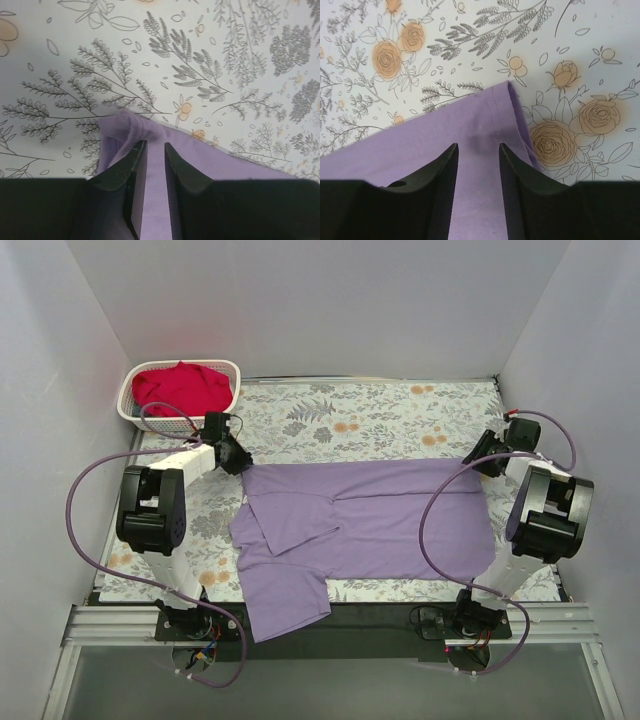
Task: Fold and stack the t-shirts
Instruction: Fold the tshirt
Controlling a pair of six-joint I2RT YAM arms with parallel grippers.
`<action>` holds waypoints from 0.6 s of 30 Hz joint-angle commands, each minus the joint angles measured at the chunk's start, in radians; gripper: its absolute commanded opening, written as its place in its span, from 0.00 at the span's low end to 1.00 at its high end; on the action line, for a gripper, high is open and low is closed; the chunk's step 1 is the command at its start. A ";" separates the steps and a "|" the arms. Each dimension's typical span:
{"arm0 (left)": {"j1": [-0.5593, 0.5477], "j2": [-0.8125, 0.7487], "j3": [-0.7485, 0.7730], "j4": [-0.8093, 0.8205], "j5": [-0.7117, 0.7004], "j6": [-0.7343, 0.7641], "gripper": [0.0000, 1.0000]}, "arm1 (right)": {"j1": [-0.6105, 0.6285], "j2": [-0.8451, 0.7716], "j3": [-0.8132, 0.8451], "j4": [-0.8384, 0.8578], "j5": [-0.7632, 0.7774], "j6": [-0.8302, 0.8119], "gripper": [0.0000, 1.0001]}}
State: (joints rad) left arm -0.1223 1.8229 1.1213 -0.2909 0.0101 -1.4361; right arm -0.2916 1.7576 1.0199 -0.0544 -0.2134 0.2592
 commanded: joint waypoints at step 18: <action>-0.014 0.035 0.038 0.030 -0.042 -0.009 0.21 | -0.015 0.160 0.124 0.076 -0.011 0.051 0.31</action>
State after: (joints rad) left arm -0.1337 1.8454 1.1389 -0.2615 0.0364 -1.4422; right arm -0.2981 1.8889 1.0977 -0.0067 -0.2718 0.3172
